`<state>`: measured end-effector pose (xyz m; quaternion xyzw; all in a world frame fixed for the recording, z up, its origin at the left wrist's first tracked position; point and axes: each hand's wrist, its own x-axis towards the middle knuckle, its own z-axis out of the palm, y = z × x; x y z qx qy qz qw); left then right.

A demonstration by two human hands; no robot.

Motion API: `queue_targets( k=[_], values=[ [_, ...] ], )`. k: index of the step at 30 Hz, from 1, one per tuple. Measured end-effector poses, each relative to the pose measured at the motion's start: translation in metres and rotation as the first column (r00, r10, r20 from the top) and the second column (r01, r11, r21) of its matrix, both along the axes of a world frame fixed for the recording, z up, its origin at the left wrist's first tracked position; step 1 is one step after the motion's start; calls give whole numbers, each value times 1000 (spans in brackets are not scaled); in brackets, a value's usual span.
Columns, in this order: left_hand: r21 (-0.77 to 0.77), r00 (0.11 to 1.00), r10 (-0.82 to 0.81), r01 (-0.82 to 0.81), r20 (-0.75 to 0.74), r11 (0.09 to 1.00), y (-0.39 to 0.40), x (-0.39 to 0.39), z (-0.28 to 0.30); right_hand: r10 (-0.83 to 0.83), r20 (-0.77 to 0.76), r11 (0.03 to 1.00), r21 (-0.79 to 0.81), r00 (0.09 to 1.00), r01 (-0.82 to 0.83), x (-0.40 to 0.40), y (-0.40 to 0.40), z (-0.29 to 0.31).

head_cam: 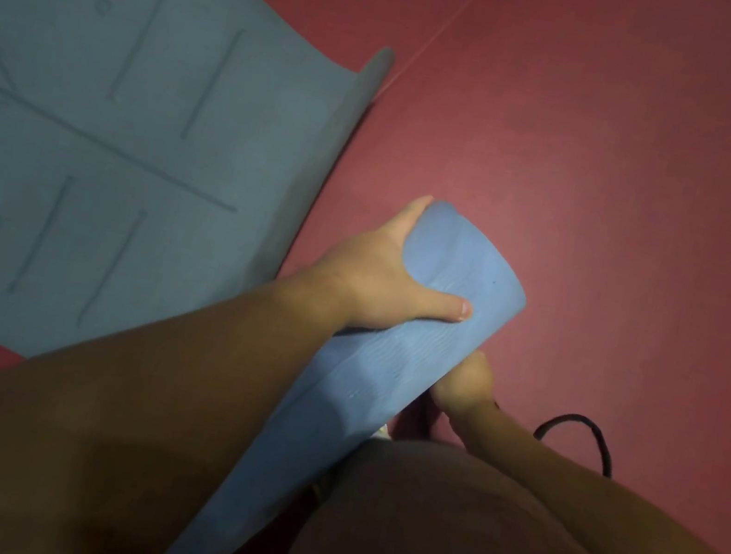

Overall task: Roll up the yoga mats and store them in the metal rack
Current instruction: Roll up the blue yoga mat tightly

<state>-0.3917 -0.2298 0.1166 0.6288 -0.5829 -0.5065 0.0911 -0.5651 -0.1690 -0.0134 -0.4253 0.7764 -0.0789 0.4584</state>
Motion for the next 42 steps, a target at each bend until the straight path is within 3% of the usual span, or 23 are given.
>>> queue_targets(
  k=[5,8,12,14,19,23,27,33,39,42],
  values=[
    [-41,997,80,-80,-22,996,7,19,4,-174,-16,979,-107,985,171,15,-11,10],
    [-109,986,167,-165,12,980,20,40,9,-352,149,910,-178,924,375,29,-17,17],
    [-200,963,263,-248,51,948,35,62,30,-523,423,816,-1,740,578,47,-31,49],
    [-237,949,310,-289,55,927,45,75,49,-538,503,813,98,677,574,57,-40,75],
    [-373,889,457,-410,41,832,89,126,108,-324,687,944,183,650,276,103,-53,174],
    [-443,788,615,-563,-35,697,144,173,159,46,763,998,-65,645,5,159,-41,281],
    [-558,680,724,-649,-120,517,195,209,215,373,714,926,-322,593,-196,218,-12,371],
    [-660,573,780,-691,-254,293,249,254,273,562,661,809,-564,498,-165,287,47,456],
    [-687,471,823,-713,-318,142,301,274,260,647,600,737,-651,471,-184,330,102,456],
    [-697,409,848,-714,-338,66,317,279,247,756,428,600,-756,495,-263,346,118,442]
  ],
)
